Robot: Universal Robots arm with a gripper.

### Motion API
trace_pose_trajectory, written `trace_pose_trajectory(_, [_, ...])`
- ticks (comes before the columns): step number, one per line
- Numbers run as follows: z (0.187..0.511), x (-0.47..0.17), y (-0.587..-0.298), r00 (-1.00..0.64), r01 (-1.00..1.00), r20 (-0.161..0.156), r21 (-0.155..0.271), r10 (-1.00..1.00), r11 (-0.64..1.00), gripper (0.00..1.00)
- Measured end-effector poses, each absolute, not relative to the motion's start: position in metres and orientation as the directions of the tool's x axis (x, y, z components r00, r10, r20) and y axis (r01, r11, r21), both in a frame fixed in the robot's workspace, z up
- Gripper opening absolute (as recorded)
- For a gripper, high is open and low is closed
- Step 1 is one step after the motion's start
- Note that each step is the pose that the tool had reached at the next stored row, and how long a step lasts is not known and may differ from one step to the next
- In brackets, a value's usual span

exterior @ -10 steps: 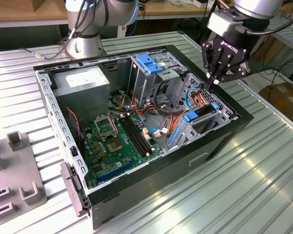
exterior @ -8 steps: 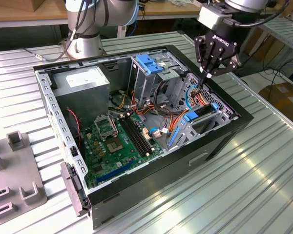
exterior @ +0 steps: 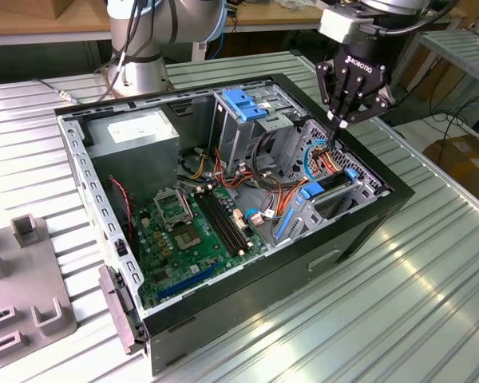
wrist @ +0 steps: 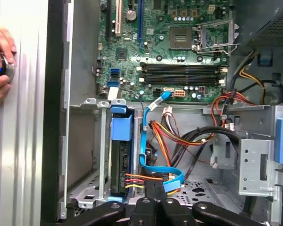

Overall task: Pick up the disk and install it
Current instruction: 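Insert the second disk wire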

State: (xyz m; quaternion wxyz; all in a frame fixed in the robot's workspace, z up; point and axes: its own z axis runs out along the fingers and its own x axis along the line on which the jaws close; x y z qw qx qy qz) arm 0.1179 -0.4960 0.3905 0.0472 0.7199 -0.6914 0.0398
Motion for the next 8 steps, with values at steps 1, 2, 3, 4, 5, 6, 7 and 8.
trace_pose_trajectory(1, [0.3902, 0.1179, -0.4947, 0.041, -0.999, 0.128, 0.013, -0.991, -0.039, 0.1])
trace_pose_trajectory(2, [0.3901, 0.1179, -0.4937, 0.041, -0.999, 0.13, 0.013, -0.991, -0.039, 0.11])
trace_pose_trajectory(3, [0.3899, 0.1179, -0.4926, 0.041, -0.999, 0.13, 0.013, -0.991, -0.039, 0.17])
trace_pose_trajectory(4, [0.3899, 0.1179, -0.4917, 0.041, -0.999, 0.13, 0.013, -0.991, -0.039, 0.23])
trace_pose_trajectory(5, [0.3898, 0.1179, -0.4911, 0.041, -0.999, 0.13, 0.013, -0.991, -0.039, 0.29])
trace_pose_trajectory(6, [0.3896, 0.1179, -0.4902, 0.041, -0.999, 0.131, 0.013, -0.991, -0.039, 0.29])
trace_pose_trajectory(7, [0.3892, 0.1179, -0.4894, 0.041, -0.999, 0.131, 0.013, -0.991, -0.04, 0.36])
trace_pose_trajectory(8, [0.387, 0.118, -0.4866, 0.041, -0.999, 0.134, 0.013, -0.99, -0.039, 0.36])
